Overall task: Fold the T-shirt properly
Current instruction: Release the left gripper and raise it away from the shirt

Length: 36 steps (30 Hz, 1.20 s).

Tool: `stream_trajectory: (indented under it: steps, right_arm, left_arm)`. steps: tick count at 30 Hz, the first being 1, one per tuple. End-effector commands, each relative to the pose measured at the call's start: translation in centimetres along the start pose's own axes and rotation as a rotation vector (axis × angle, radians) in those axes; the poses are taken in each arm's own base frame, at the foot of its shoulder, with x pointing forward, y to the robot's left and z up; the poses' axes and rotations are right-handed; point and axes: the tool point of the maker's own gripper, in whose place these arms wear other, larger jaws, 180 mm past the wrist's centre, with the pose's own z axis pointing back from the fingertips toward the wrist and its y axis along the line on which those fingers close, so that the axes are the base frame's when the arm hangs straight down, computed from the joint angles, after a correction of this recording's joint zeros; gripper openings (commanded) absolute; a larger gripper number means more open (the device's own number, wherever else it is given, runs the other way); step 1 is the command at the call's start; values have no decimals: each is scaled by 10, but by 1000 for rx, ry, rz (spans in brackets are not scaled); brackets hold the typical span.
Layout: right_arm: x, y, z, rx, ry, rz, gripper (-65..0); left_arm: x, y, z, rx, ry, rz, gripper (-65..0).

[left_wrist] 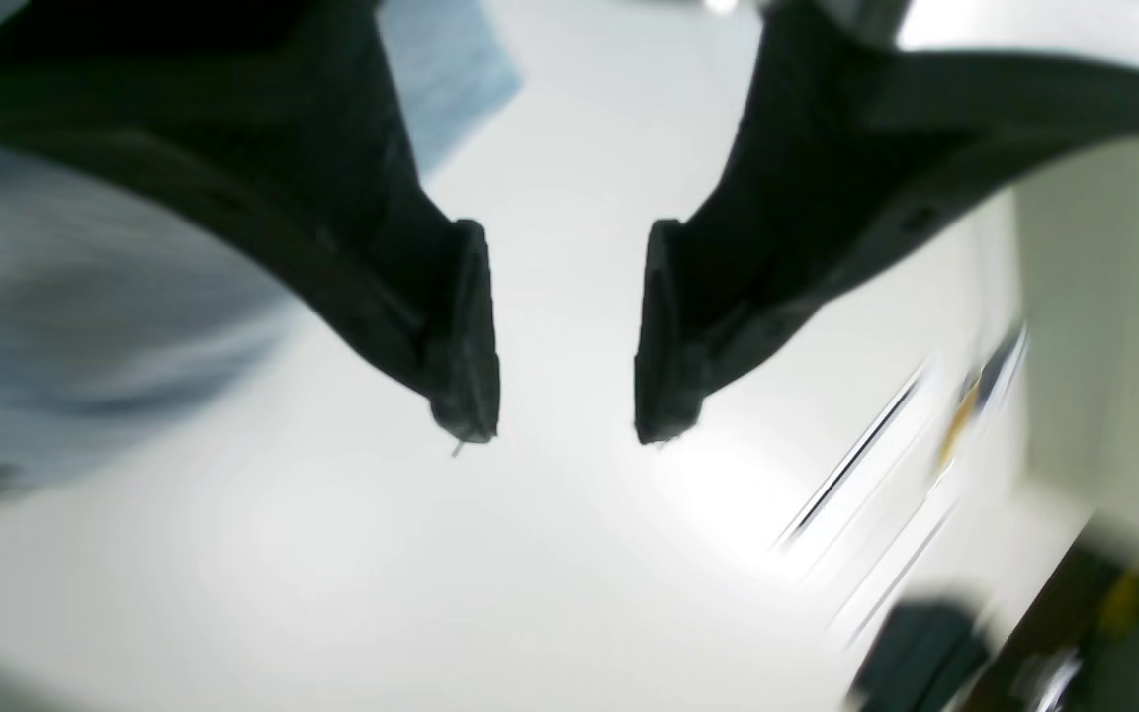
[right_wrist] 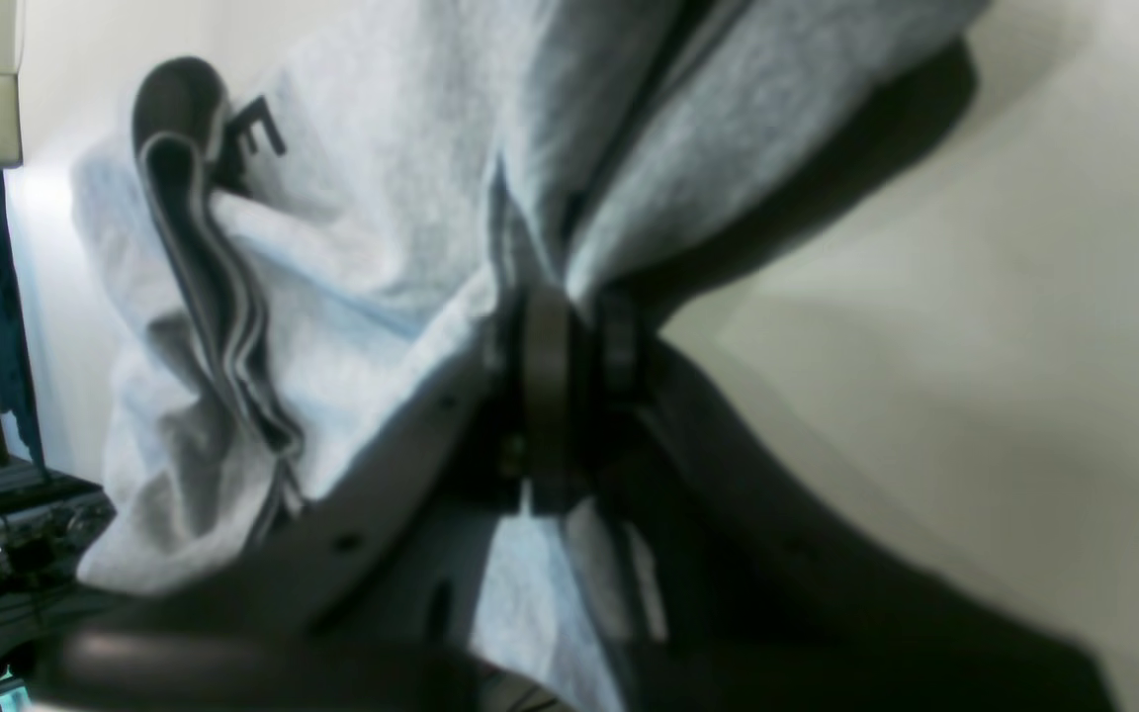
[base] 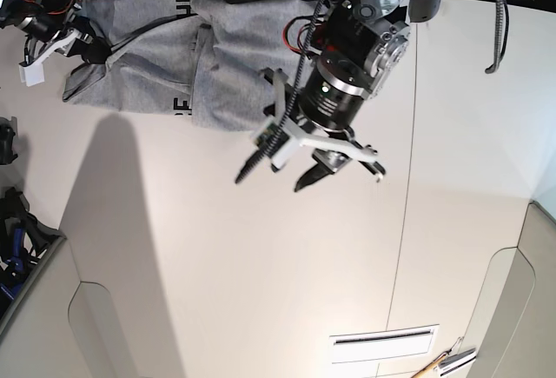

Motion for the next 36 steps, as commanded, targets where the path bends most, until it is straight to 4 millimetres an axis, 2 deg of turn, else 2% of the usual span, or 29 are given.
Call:
stream_trajectory:
  steps: [1, 4, 5, 8, 10, 13, 16, 26, 31, 36]
  right_arm:
    - [11, 3, 4, 9, -23, 20, -650]
    - [23, 10, 2, 39, -55, 30, -650]
    - [28, 13, 1, 45, -64, 35, -650]
    - [39, 18, -1, 57, -87, 51, -650]
    - [47, 22, -2, 65, -102, 63, -650]
    - [58, 27, -2, 71, -123, 84, -650]
    - [67, 31, -1, 63, -139, 115, -650]
    - [83, 31, 6, 19, -157, 179, -650]
    - [84, 35, 7, 37, -165, 177, -650]
    - [82, 36, 7, 42, -157, 176, -650]
  left_arm:
    - [4, 20, 1, 62, -14, 10, -454]
    - [-15, 48, 3, 146, 45, 35, -618]
    - [-22, 57, 4, 172, 65, 45, -650]
    - [-47, 79, 10, 230, 132, 93, -650]
    - [-67, 86, 16, 235, 184, 143, -650]
    - [-98, 79, 27, 158, 263, 223, -650]
    - [-120, 71, 40, 83, 305, 304, -650]
    - [-156, 36, 75, -234, 376, 566, -650]
    - [-190, 5, 81, -383, 446, 752, -650]
    - [-208, -17, 84, -454, 477, 892, -650]
